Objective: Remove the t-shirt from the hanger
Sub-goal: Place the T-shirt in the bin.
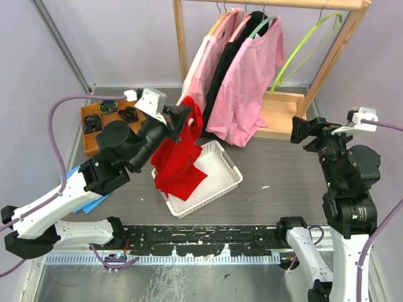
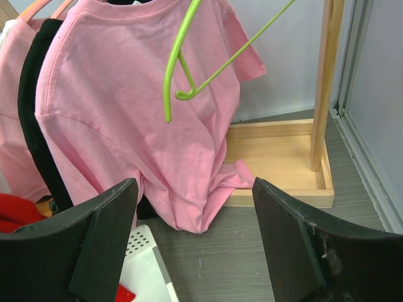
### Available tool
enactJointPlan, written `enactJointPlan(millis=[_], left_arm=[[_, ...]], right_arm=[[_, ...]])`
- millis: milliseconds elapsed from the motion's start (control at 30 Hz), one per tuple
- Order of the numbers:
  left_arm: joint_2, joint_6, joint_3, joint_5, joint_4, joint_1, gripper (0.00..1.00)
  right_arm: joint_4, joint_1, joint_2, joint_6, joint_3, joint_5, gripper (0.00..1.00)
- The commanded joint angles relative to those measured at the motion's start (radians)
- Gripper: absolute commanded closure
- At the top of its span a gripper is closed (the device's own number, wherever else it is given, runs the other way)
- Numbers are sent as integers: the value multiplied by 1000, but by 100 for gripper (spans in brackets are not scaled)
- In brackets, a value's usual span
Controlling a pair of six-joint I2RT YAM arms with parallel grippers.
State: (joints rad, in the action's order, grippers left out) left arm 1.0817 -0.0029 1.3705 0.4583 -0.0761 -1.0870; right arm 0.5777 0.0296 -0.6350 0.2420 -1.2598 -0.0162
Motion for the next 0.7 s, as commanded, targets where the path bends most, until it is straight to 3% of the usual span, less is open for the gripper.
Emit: enactJointPlan(millis=[0, 333, 433, 667], left_arm=[[-45, -179, -76, -128, 21, -4, 100], [-98, -298, -300, -149, 97, -15, 100], [-61, -341, -289, -212, 135, -27, 100], [87, -288, -150, -205, 182, -170, 100]], right_arm=[[-33, -3, 0, -10, 6, 2, 21], [-56, -3, 7, 0, 54, 18, 21], [-59, -3, 7, 0, 67, 16, 21], [-57, -3, 13, -6, 79, 5, 21]])
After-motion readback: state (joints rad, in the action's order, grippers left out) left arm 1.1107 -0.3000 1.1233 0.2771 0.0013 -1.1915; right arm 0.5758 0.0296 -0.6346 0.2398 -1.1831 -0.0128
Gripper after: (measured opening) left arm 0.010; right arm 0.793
